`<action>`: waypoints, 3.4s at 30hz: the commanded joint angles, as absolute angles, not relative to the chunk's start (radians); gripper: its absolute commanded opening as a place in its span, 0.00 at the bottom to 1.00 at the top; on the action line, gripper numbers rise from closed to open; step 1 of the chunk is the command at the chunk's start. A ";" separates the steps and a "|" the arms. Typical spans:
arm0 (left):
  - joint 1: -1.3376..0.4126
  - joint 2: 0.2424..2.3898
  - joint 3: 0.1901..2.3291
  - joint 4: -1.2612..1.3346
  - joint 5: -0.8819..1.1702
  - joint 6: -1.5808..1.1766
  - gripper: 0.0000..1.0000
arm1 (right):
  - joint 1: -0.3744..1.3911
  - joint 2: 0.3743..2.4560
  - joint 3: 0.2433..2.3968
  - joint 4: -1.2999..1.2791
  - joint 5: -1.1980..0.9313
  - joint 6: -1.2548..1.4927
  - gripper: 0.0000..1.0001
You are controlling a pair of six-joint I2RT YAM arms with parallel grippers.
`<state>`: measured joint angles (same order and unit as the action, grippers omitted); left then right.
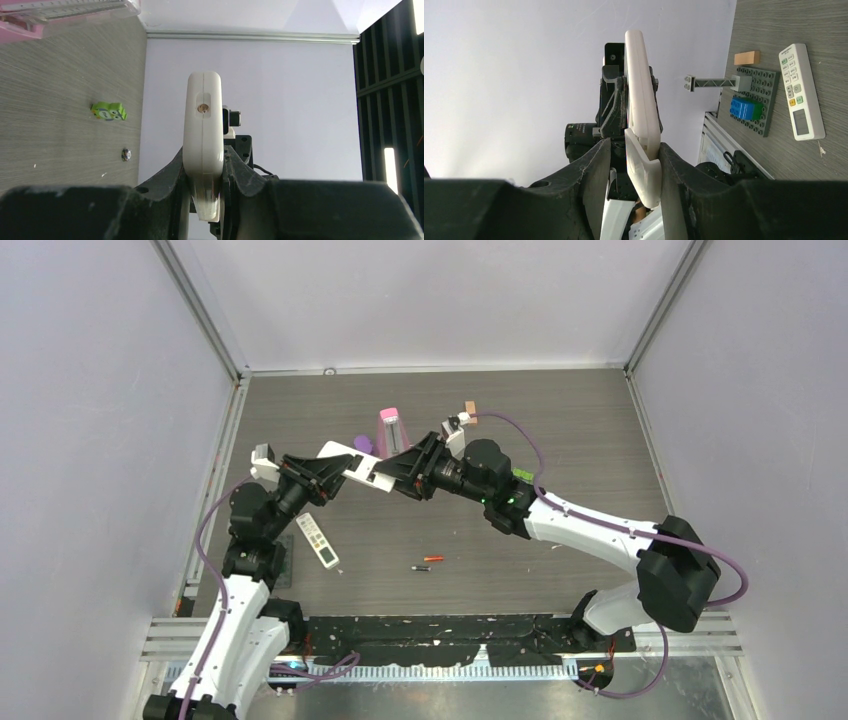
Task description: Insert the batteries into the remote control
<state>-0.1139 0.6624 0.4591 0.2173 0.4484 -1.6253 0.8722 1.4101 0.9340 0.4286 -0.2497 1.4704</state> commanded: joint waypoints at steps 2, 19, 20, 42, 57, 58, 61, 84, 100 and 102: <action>-0.114 0.677 0.446 0.263 0.424 -1.608 0.00 | 0.879 1.372 0.975 0.510 -0.290 1.486 0.45; -0.114 0.702 0.470 0.246 0.426 -1.546 0.00 | 0.849 1.312 0.990 0.336 -0.303 1.434 0.41; -0.114 0.701 0.471 0.245 0.428 -1.544 0.00 | 0.849 1.312 0.991 0.332 -0.305 1.434 0.41; -0.116 0.682 0.442 0.275 0.452 -1.594 0.00 | 0.839 1.351 1.074 0.234 -0.254 1.382 0.05; -0.117 0.683 0.425 0.353 0.468 -1.634 0.00 | 0.864 1.425 1.119 0.205 -0.240 1.404 0.05; -0.117 0.684 0.425 0.357 0.468 -1.634 0.00 | 0.866 1.426 1.121 0.198 -0.239 1.405 0.05; -0.117 0.688 0.423 0.370 0.469 -1.635 0.00 | 0.870 1.434 1.134 0.172 -0.236 1.402 0.05; -0.117 0.692 0.402 0.420 0.481 -1.661 0.00 | 0.877 1.456 1.153 0.133 -0.192 1.410 0.05; -0.117 0.688 0.383 0.449 0.488 -1.684 0.00 | 0.874 1.466 1.142 0.156 -0.194 1.415 0.05; -0.117 0.686 0.383 0.446 0.490 -1.685 0.00 | 0.874 1.467 1.145 0.150 -0.194 1.408 0.05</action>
